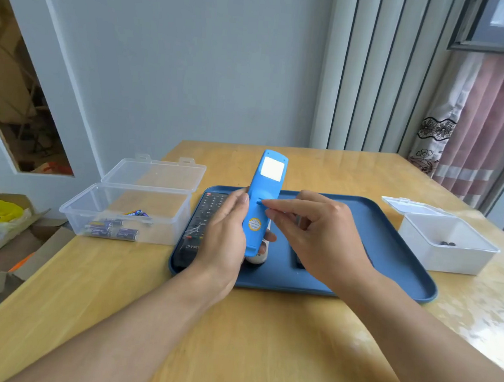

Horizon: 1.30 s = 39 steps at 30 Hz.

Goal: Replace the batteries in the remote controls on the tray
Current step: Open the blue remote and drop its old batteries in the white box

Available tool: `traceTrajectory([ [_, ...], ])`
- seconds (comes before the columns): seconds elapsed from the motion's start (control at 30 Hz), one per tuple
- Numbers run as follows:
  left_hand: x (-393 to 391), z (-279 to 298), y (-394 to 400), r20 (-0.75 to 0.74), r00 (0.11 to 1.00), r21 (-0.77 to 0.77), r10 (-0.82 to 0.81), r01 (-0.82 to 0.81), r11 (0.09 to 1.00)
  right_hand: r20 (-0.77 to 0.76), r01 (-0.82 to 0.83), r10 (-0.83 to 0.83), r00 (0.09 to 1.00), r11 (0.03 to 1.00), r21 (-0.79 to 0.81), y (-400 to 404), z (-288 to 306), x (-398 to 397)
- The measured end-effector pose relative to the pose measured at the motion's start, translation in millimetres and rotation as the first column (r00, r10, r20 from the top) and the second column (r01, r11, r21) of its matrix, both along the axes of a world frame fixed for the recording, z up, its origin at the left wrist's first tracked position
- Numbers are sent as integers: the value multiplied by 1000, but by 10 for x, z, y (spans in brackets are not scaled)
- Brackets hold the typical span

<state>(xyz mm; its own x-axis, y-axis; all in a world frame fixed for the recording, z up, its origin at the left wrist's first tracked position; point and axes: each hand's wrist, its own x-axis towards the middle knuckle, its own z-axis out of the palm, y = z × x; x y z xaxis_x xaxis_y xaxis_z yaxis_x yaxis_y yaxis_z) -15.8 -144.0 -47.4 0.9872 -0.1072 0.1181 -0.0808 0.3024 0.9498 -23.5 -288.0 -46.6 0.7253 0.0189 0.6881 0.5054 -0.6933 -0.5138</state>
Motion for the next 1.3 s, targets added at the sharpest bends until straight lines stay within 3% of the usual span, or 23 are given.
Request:
traceTrajectory([
  [0.27, -11, 24, -2, 73, 997, 120, 20, -29, 992, -248, -72, 73, 966, 997, 11, -4, 131, -46],
  [0.4, -24, 22, -22, 118, 993, 142, -2, -15, 990, -349, -132, 184, 919, 977, 168, -27, 198, -82],
  [0.57, 28, 78, 28, 55, 992, -5, 114, -114, 993, -391, -260, 415, 822, 883, 391, -48, 331, -112],
  [0.63, 54, 97, 59, 14, 990, -68, 138, -137, 988, -509, -263, 387, 769, 917, 299, -71, 389, -147],
  [0.7, 76, 102, 72, -13, 988, -117, 155, -156, 981, -667, -296, 277, 692, 951, 88, -96, 412, -179],
  [0.83, 103, 89, 71, -62, 991, -166, 119, -128, 978, -826, -427, 121, 550, 891, -154, -41, 385, -257],
  [0.9, 99, 87, 67, -78, 992, -176, 95, -108, 979, -813, -404, 27, 582, 877, -261, -14, 364, -275],
  [0.97, 88, 91, 56, -82, 994, -176, 75, -88, 980, -724, -329, -27, 690, 879, -346, -4, 359, -271],
  [1.03, 82, 86, 52, -73, 996, -169, 57, -69, 983, -591, -227, 8, 807, 927, -298, 3, 361, -242],
  [1.13, 78, 69, 60, -59, 998, -151, 29, -37, 988, -346, -121, 84, 934, 989, -87, 15, 311, -164],
  [1.2, 61, 75, 56, -49, 999, -168, -10, 2, 986, -179, -52, 32, 983, 993, -109, 5, 242, -119],
  [1.3, 30, 81, 52, -34, 998, -198, -61, 53, 979, -105, -22, 0, 994, 978, -207, 2, 166, -101],
])
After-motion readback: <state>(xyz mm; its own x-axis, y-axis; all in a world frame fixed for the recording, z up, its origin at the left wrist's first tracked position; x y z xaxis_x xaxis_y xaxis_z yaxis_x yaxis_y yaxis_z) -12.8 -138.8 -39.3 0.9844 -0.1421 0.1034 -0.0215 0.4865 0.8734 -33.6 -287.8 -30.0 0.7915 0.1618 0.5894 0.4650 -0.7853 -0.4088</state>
